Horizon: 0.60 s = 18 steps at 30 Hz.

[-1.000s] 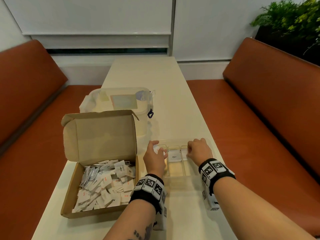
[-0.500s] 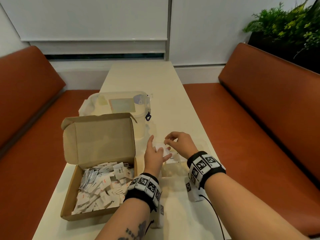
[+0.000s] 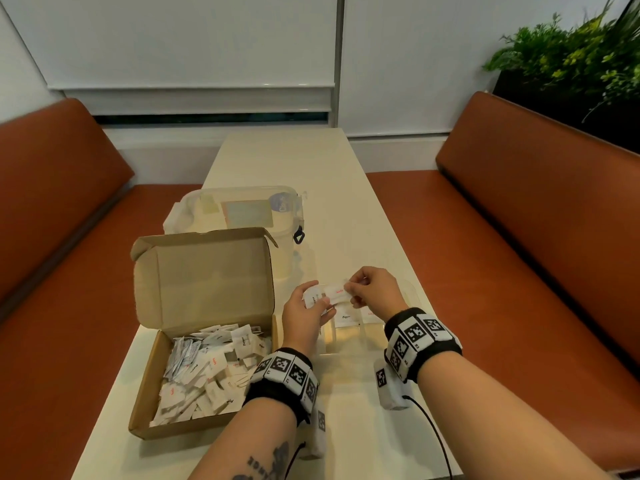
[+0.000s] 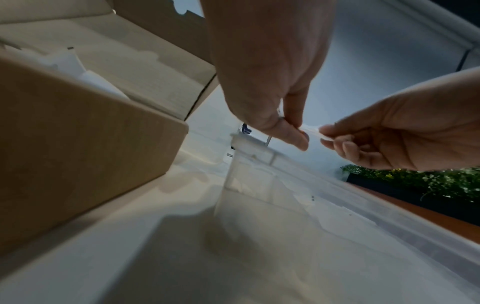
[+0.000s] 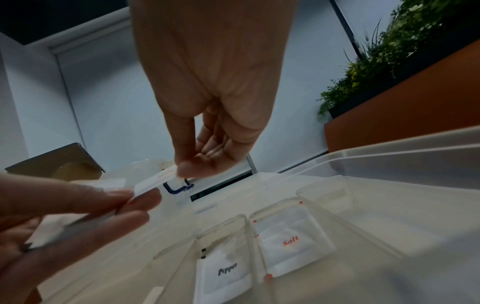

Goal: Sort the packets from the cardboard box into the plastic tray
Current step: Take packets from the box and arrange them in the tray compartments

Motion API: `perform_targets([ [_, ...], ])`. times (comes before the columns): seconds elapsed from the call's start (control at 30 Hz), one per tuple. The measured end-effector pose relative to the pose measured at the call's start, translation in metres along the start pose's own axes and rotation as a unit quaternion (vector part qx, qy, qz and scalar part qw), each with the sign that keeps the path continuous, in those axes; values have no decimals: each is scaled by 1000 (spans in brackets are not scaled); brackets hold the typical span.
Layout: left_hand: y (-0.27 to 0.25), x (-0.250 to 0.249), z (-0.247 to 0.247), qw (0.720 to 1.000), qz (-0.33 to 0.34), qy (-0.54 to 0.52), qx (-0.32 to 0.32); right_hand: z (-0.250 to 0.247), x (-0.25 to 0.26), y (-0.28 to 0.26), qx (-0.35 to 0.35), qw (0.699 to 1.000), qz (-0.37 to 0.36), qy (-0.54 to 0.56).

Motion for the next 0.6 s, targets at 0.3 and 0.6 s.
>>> perform_targets([
  [0.3,1,13,9,999,-13,43,8,-11,-6,-5,48,988,-31,-143],
  [0.6,-3,18,6,998,14,37,-51,-32,-38,1,-39,967,48,-246],
])
Point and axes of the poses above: each hand's wrist, its own y-axis towards the middle knuckle, its own z-axis out of the palm, x = y × z, the point moved 1 cm from there along y, towards the middle knuckle
